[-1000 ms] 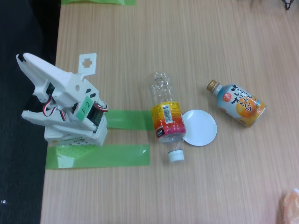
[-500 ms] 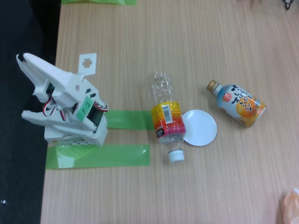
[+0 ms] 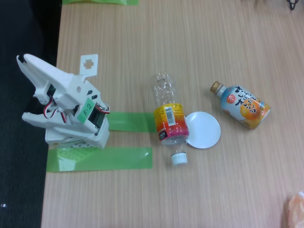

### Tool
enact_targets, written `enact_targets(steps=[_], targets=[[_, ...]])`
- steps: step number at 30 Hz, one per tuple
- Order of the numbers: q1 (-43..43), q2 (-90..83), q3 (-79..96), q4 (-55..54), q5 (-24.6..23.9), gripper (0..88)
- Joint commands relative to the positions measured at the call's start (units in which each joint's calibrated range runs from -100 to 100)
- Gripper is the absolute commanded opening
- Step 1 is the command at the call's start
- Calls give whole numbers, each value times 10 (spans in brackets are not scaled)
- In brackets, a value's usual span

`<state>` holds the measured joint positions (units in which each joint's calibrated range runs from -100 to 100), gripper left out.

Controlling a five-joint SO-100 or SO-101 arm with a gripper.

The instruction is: Pick up the plastic bottle and stand it up on the white place

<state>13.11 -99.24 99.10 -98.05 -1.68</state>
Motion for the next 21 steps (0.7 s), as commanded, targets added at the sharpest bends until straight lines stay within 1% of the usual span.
enact_targets(steps=[1,21], targets=[[2,3,3,-9,2,54],[-1,3,3,-8,0,52]])
